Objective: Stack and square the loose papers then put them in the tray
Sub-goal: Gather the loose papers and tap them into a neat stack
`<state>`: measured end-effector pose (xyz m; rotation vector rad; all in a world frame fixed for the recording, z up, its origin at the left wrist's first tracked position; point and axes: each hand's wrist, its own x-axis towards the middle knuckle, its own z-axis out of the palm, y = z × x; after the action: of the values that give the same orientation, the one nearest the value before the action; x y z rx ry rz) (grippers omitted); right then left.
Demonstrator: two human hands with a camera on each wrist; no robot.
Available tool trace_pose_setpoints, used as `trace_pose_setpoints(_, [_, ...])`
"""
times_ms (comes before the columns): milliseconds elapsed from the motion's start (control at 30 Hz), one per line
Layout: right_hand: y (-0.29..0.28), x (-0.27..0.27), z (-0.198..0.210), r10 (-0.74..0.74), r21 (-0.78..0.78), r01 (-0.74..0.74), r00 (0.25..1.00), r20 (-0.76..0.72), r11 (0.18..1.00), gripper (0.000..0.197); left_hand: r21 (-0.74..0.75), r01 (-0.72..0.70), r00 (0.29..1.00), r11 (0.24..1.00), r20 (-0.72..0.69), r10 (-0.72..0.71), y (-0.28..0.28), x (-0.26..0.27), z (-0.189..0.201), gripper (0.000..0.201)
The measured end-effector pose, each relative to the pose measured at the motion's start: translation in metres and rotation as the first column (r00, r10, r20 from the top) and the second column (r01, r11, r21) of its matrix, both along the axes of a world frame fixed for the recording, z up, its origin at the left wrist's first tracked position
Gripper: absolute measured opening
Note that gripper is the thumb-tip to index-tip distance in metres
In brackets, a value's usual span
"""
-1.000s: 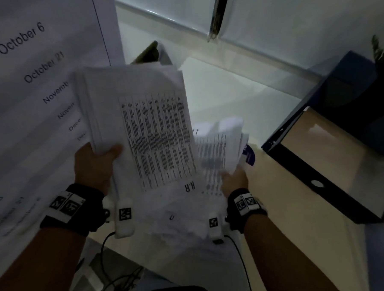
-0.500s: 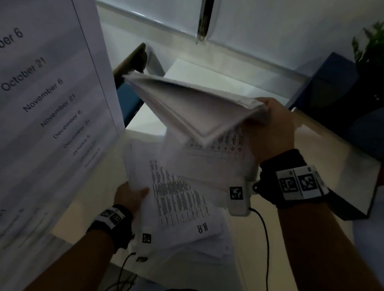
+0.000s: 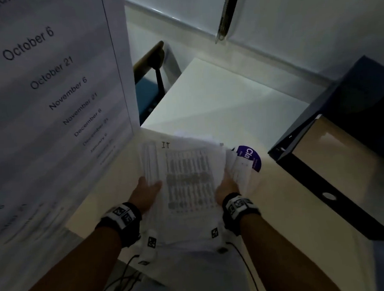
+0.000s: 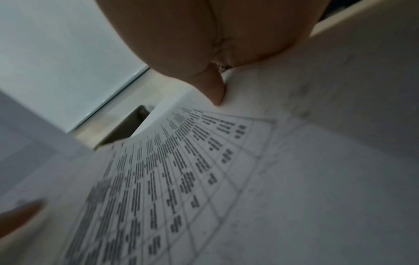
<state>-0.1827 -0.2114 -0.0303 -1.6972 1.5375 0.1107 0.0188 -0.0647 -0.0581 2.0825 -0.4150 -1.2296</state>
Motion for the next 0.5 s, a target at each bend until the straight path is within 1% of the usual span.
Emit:
trace_pose_setpoints(67, [0.012,0.014,-0.01,0.1,0.022,-0.099,0.995,-0.024,0.995,0.074,-0.014,0.026,0.996,1.0,0.084,-0.025,0.0,-0.006,-0.006,0.063])
trace_pose_setpoints(100, [0.015,0.017,-0.014,0.11,0.006,-0.11,0.991,-0.082,0.994,0.075,-0.049,0.045,0.993,0.998,0.111,-0.039,0.0,-0.007,-0.008,0.054])
trace_pose_setpoints(133, [0.017,0.019,-0.017,0.089,-0.021,-0.093,0.986,-0.14,0.995,0.073,-0.087,0.065,0.99,0.994,0.129,-0.054,0.002,-0.006,-0.007,0.046])
trace_pose_setpoints(200, [0.016,0.014,-0.021,-0.004,-0.059,-0.006,0.984,-0.179,0.998,0.068,-0.177,0.098,0.984,0.979,0.166,-0.069,0.008,-0.002,0.0,0.029])
trace_pose_setpoints(233, [0.015,0.009,-0.025,-0.042,-0.065,0.032,0.986,-0.159,0.997,0.067,-0.219,0.114,0.981,0.969,0.176,-0.076,0.011,-0.002,0.006,0.026])
trace_pose_setpoints(333, [0.017,-0.001,-0.028,-0.081,-0.066,0.075,0.994,-0.08,0.995,0.065,-0.264,0.154,0.966,0.952,0.245,-0.089,0.018,-0.003,0.019,0.034])
trace_pose_setpoints(367, [0.016,-0.004,-0.03,-0.114,-0.075,0.108,0.991,-0.073,0.991,0.067,-0.268,0.139,0.967,0.953,0.245,-0.072,0.02,-0.003,0.022,0.028])
trace_pose_setpoints(400, [0.016,-0.005,-0.028,-0.167,-0.078,0.16,0.982,-0.091,0.984,0.072,-0.285,0.117,0.97,0.951,0.238,-0.048,0.022,-0.003,0.026,0.019])
trace_pose_setpoints(467, [0.013,-0.005,-0.026,-0.258,-0.092,0.246,0.953,-0.16,0.965,0.08,-0.322,0.066,0.974,0.944,0.226,0.009,0.028,0.0,0.034,0.027])
trace_pose_setpoints(500, [0.011,-0.005,-0.027,-0.275,-0.098,0.26,0.941,-0.196,0.961,0.084,-0.35,0.047,0.976,0.936,0.214,0.031,0.031,0.0,0.041,0.028])
